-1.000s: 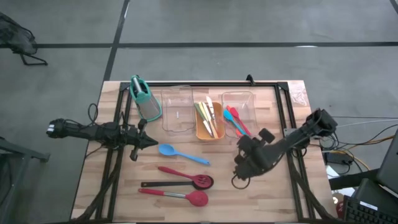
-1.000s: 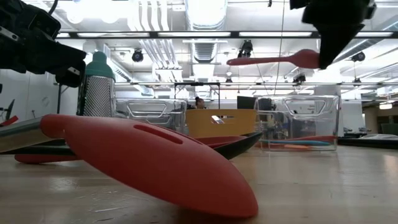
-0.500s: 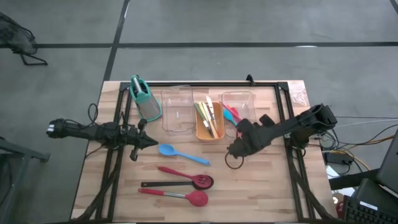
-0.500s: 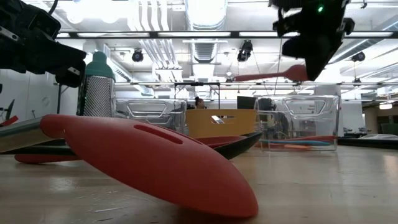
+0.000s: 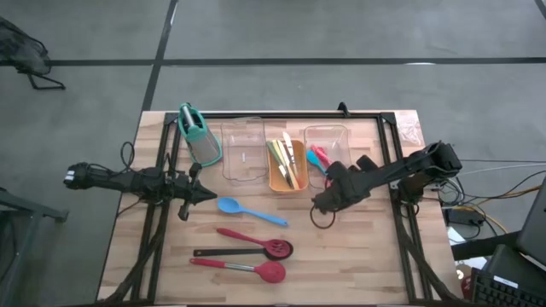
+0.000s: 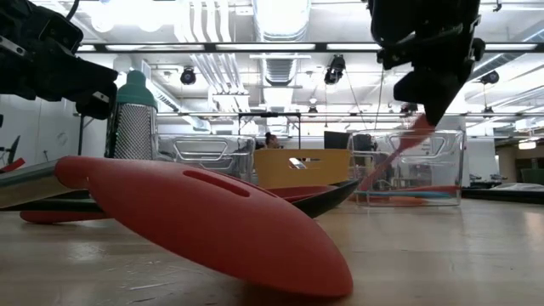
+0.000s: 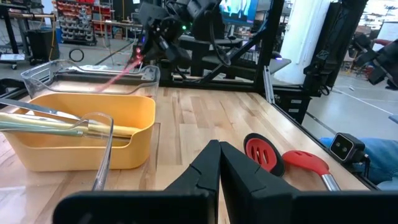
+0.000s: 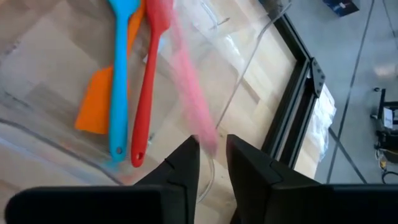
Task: Pick & Place Kitchen Items
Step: Put the pink spatula into the right transparent bin, then put the blue serving spoon into the left transparent bin
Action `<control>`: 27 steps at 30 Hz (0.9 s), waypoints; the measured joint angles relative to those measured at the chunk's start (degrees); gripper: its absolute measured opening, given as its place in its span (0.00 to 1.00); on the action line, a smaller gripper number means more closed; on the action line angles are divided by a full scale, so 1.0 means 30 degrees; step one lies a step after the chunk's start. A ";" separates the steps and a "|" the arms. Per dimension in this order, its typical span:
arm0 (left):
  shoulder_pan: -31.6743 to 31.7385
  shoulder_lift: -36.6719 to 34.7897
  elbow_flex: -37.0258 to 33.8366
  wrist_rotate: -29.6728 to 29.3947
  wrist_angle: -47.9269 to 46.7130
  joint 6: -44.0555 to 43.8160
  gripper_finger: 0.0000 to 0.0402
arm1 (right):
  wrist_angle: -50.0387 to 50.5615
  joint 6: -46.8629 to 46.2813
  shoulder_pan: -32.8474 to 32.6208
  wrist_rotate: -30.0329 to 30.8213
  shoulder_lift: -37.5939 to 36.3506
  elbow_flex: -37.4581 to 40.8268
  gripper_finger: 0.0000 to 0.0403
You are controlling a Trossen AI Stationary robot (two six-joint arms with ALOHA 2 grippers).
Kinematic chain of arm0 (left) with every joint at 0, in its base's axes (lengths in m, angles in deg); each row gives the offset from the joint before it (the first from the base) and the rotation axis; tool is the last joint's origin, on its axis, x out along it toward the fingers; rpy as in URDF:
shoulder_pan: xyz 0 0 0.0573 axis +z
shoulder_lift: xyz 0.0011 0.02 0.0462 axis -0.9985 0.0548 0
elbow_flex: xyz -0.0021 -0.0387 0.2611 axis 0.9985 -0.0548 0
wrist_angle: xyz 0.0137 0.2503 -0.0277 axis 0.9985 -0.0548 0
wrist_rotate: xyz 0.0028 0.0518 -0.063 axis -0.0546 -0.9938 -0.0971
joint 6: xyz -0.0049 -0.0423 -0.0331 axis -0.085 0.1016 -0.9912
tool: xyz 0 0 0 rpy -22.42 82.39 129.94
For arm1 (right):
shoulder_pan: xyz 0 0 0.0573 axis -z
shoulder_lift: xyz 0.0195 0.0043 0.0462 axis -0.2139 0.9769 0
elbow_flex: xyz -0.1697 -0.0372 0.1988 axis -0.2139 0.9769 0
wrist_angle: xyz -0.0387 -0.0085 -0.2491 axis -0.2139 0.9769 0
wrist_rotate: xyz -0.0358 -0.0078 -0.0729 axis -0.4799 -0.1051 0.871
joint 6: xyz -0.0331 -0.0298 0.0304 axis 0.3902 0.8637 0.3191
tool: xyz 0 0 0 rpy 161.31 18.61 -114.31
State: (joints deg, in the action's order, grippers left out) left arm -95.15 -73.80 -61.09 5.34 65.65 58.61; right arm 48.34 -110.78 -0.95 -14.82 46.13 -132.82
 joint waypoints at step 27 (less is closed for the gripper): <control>0.0003 0.0000 0.0006 0.0006 0.0000 0.0001 0.03 | -2.0384 1.5483 -0.0982 -0.1524 -0.5223 0.4098 0.02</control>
State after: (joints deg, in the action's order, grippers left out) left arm -95.14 -73.80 -61.07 5.35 65.65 58.61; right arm -12.82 -64.33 -3.89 -19.39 30.46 -120.52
